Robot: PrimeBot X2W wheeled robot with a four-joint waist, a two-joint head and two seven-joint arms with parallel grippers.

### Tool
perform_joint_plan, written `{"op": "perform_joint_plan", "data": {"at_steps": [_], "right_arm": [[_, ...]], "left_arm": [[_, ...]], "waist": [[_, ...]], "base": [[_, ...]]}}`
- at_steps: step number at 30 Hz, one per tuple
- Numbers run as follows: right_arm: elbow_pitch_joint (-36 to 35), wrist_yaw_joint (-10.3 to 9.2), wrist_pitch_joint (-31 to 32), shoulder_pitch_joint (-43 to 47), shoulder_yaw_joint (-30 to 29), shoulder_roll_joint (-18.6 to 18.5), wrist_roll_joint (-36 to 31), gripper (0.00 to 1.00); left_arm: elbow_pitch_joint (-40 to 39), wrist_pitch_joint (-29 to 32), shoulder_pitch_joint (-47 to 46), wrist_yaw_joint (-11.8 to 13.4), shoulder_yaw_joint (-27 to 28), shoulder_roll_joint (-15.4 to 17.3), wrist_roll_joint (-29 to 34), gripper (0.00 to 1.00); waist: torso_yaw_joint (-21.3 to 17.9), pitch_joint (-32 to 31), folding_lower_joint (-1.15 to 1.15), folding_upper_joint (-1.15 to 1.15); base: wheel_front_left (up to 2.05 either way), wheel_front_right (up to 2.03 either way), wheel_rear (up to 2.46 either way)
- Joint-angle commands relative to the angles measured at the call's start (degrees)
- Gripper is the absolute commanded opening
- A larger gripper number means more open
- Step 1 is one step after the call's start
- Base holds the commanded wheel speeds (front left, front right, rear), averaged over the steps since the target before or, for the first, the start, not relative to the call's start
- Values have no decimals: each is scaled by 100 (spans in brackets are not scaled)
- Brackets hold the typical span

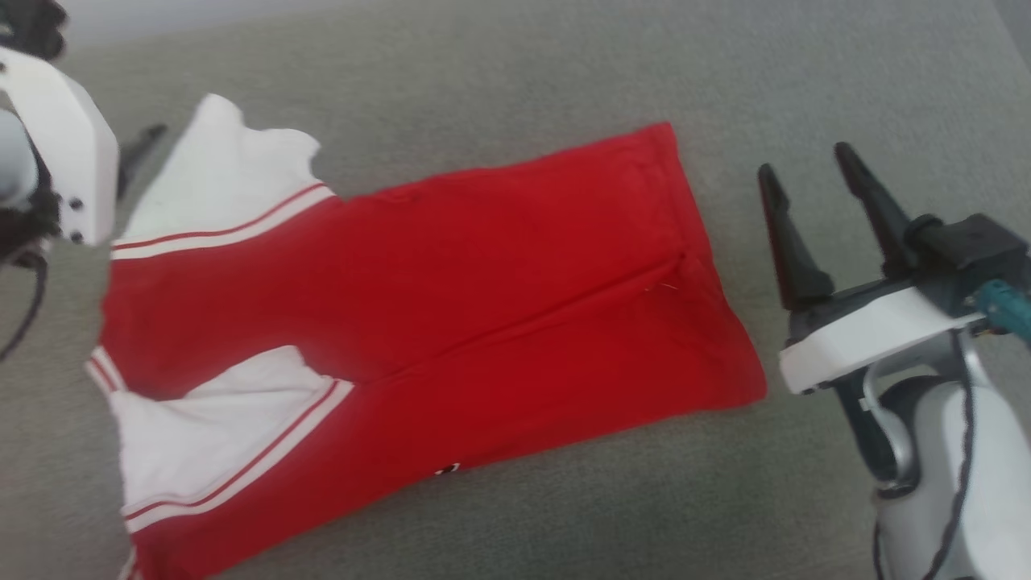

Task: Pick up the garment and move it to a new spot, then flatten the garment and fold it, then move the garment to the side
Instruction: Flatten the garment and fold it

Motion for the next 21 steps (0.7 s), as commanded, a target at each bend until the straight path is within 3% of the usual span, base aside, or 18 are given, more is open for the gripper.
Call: {"op": "perform_joint_plan", "data": {"at_steps": [1,18,19,21], "right_arm": [[49,-3,-97,-36,51,63,-53,100],[277,-3,-71,-242,292,188,-3,100],[279,-3,-27,-260,302,180,22,100],[281,-3,81,-282,374,144,77,100]], "left_arm": [[145,36,-109,-71,19,-63,17,100],[2163,917,-805,-325,-206,-883,-47,100],[2283,1011,-772,-335,-215,-956,-99,93],[2493,1216,-703,-331,-239,-1068,-167,11]], "waist": [[-228,234,0,0],[-496,797,0,0],[-495,809,0,0],[-490,828,0,0]], "base": [[0,0,0],[0,0,0],[0,0,0],[0,0,0]]}}
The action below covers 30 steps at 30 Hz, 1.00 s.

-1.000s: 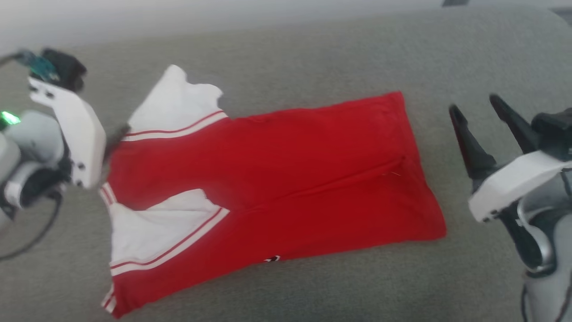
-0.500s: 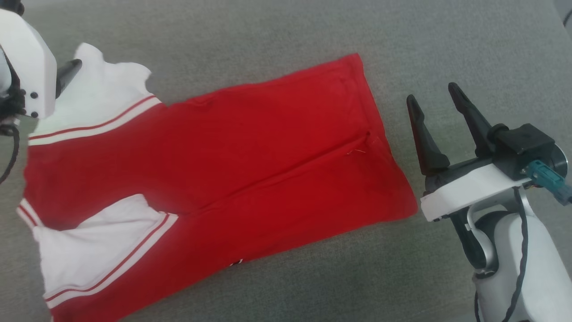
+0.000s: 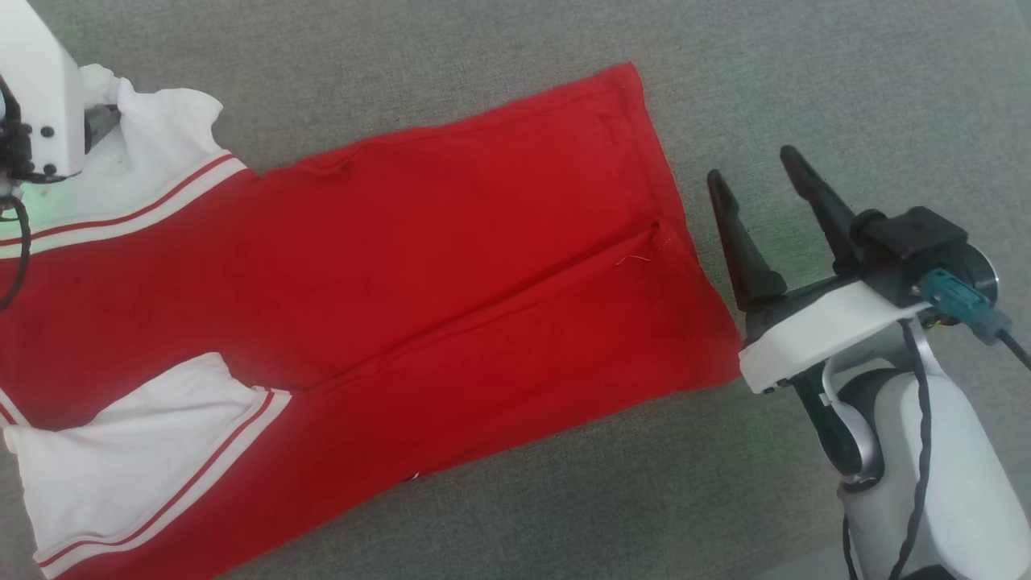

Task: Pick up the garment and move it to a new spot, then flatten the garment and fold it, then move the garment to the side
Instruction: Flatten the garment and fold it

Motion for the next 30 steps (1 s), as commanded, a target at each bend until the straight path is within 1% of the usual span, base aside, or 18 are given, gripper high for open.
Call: {"op": "perform_joint_plan", "data": {"at_steps": [1,3,4,6,9,12,15,20,23,26,29,30], "right_arm": [[-7,-3,96,-103,45,-24,57,100],[-3,-3,335,-154,158,-88,180,100],[-3,-3,335,-154,158,-88,180,100],[-14,-4,603,-307,226,-163,293,100],[57,-3,1070,-632,294,-270,496,100],[310,-4,1606,-1070,374,-408,666,100],[727,-6,2081,-1595,464,-550,801,100],[1644,-5,2764,-2390,692,-637,1019,100],[2167,-4,3127,-2758,906,-598,1277,100],[2660,-5,3509,-3078,1149,-647,1482,100],[3099,-5,3893,-3256,1355,-627,1739,100],[3219,-5,4000,-3341,1415,-664,1741,98]], "left_arm": [[185,195,222,2,-69,-131,-91,0],[350,333,232,13,-89,-200,-130,0],[350,333,232,13,-89,-200,-130,0],[427,275,182,-26,-76,-236,-127,0],[521,204,75,-88,-77,-339,-115,0],[593,127,-37,-127,-71,-472,-92,0],[656,37,-166,-162,-60,-612,-84,0],[730,-96,-338,-243,-96,-815,-29,0],[781,-164,-409,-275,-116,-895,-8,0],[834,-239,-460,-305,-136,-954,-3,0],[869,-320,-498,-330,-145,-998,0,0],[877,-359,-514,-337,-148,-1013,-3,0]], "waist": [[3,18,0,0],[14,40,0,0],[14,40,0,0],[25,60,0,0],[75,71,0,0],[164,88,0,0],[266,116,0,0],[427,173,0,0],[496,195,0,0],[540,208,0,0],[577,213,0,0],[587,215,0,0]], "base": [[0,0,0],[0,0,0],[0,0,0],[0,0,0],[0,0,0],[0,0,0],[0,0,0],[0,0,0],[0,0,0],[0,0,0],[0,0,0],[0,0,0]]}}
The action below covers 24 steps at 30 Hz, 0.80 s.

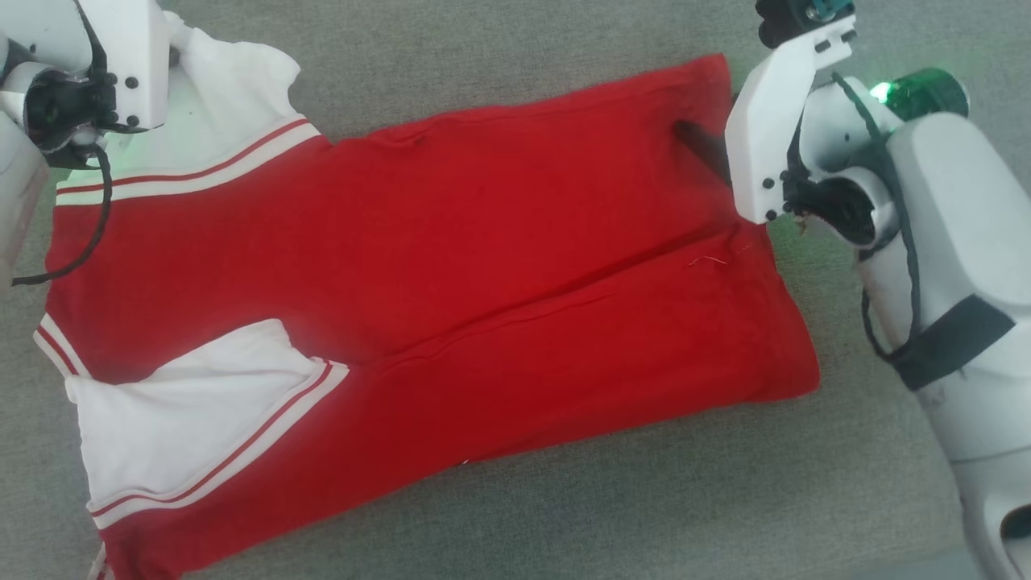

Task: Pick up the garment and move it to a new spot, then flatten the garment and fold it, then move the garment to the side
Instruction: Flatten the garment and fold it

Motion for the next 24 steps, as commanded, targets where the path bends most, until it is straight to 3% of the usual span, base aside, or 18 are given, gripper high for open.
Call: {"op": "perform_joint_plan", "data": {"at_steps": [1,3,12,24], "right_arm": [[264,-9,228,-37,167,-34,17,45],[427,-9,338,-148,257,-97,66,0],[569,-11,-118,-321,380,-369,161,0],[-253,-10,-705,382,557,-993,325,0]], "left_arm": [[46,-87,19,-19,-43,-49,36,0],[64,-151,-9,-33,-44,-64,26,0],[21,-335,-163,-49,-37,-130,-56,0],[-560,-30,226,-6,-71,154,-270,0]], "waist": [[21,4,0,0],[42,2,0,0],[226,-227,0,0],[508,-858,0,0]], "base": [[0,0,0],[0,0,0],[0,0,0],[0,0,0]]}}
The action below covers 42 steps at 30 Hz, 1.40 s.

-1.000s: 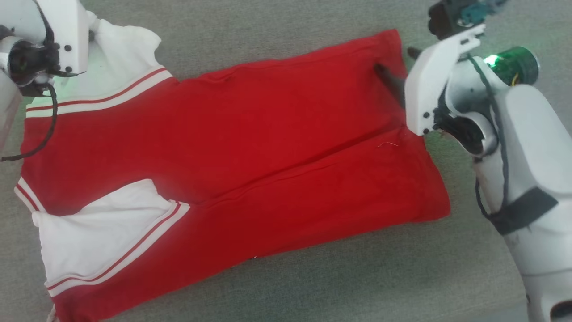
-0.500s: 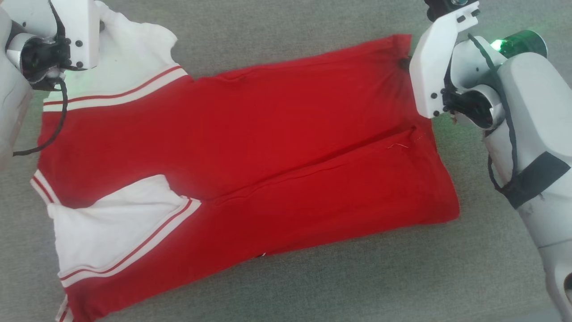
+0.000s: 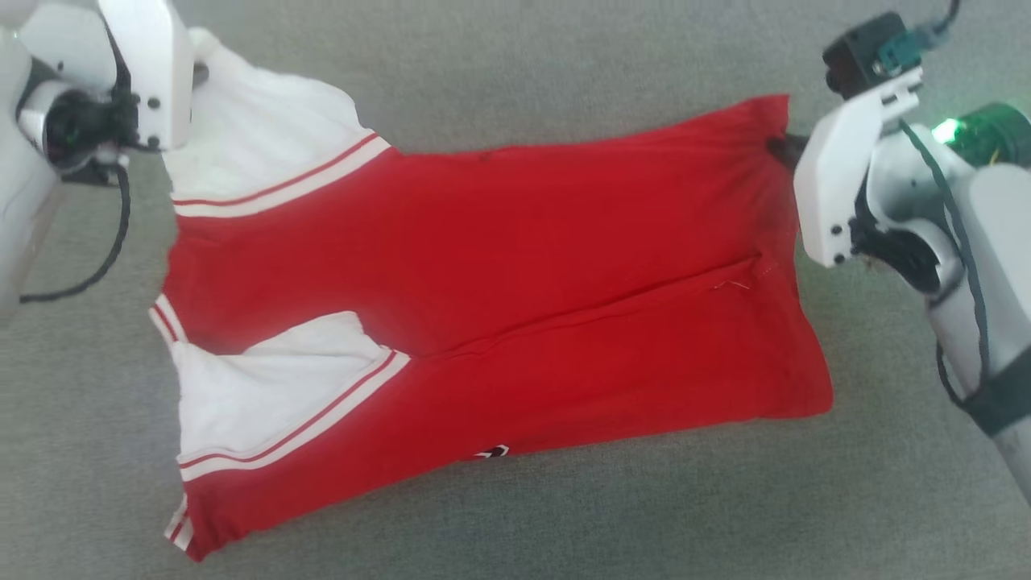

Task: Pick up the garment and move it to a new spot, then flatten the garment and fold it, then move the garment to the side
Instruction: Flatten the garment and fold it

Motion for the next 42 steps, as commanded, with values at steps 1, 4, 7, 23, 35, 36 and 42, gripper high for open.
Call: {"op": "perform_joint_plan", "data": {"at_steps": [1,4,7,23,35,36,42], "right_arm": [[-104,-13,-52,141,-15,-59,42,0],[-420,-13,-99,483,-74,-232,78,0],[-760,-13,-71,867,-189,-374,123,0],[-2156,-12,440,3192,-1132,-668,190,0],[-1547,-12,294,3172,-1069,-267,24,100],[-1530,-12,288,3177,-1043,-260,49,100],[-1591,-12,347,3336,-1042,-322,280,100]], "left_arm": [[-106,16,133,35,-6,77,-82,0],[-620,-47,415,187,13,253,-98,0],[-1334,-61,767,422,54,534,-208,0],[-6086,-262,3429,2883,9,2566,-935,0],[-5212,-857,4163,2452,-152,2101,-1176,100],[-5120,-921,4196,2415,-145,2078,-1186,100],[-4949,-1282,4430,2319,-64,2048,-1261,100]], "waist": [[82,-159,0,0],[165,-349,0,0],[246,-517,0,0],[487,-928,0,0],[421,-1179,0,0],[418,-1227,0,0],[436,-1486,0,0]], "base": [[0,0,0],[0,0,0],[0,0,0],[0,0,0],[0,0,0],[0,0,0],[0,0,0]]}}
